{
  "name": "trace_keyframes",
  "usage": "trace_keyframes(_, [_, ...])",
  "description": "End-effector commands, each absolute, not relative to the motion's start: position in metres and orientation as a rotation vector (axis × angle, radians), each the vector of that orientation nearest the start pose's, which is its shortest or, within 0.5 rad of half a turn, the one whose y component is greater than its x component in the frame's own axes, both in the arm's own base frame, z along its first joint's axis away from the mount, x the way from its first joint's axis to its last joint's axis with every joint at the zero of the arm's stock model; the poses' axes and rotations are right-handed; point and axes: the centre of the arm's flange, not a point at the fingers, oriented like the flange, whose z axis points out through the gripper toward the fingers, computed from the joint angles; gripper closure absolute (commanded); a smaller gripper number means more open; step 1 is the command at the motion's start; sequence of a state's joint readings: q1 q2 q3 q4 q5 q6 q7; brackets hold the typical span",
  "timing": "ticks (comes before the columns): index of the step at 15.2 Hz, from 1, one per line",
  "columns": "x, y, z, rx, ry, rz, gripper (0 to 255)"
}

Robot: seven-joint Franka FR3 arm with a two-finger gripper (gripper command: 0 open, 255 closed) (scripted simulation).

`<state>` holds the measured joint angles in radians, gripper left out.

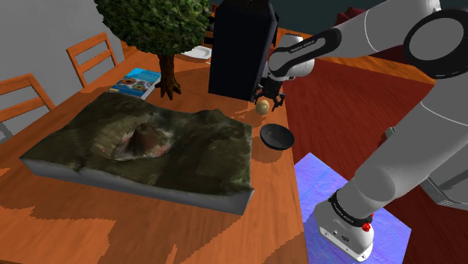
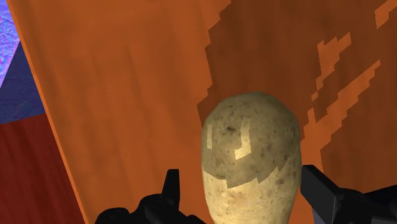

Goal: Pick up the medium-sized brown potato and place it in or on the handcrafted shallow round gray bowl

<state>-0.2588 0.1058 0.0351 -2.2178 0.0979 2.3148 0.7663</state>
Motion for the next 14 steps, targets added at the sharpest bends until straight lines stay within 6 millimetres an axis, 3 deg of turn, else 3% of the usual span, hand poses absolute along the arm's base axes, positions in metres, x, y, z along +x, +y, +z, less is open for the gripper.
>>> trace_keyframes(1, [0.525,-0.126,0.321,-2.638,1.578,0.052,255])
trace_keyframes(4, [0.522,-0.125,0.320,-2.637,1.578,0.053,255])
trace_keyframes(14, [0.522,-0.125,0.373,-2.637,1.578,0.053,255])
